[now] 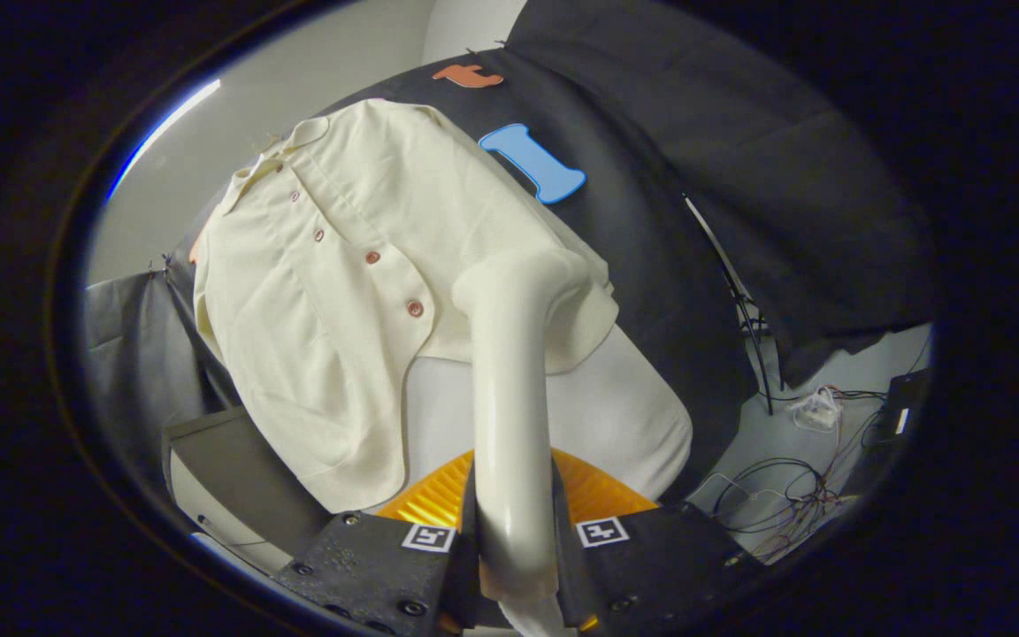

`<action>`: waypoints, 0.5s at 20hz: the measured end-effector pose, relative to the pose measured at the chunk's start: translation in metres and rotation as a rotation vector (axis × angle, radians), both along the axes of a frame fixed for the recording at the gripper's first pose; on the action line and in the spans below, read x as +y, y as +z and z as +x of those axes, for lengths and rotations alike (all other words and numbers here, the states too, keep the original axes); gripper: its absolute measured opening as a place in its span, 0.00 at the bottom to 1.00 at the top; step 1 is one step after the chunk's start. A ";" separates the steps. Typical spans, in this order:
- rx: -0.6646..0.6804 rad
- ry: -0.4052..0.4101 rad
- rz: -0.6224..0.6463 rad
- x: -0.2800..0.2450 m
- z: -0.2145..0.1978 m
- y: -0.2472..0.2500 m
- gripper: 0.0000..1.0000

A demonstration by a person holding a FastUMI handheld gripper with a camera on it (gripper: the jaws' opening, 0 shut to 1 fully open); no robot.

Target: Iron the clothes twice with a garment steamer, once on the left side and once on the right side.

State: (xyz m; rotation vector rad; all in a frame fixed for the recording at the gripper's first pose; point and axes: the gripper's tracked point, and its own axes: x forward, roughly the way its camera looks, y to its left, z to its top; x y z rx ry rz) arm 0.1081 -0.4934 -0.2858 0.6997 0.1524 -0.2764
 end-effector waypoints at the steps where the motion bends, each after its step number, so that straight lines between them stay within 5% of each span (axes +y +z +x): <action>1: 0.001 -0.008 0.007 0.001 -0.005 0.000 0.35; 10: -0.018 -0.048 0.038 0.036 -0.051 0.035 0.35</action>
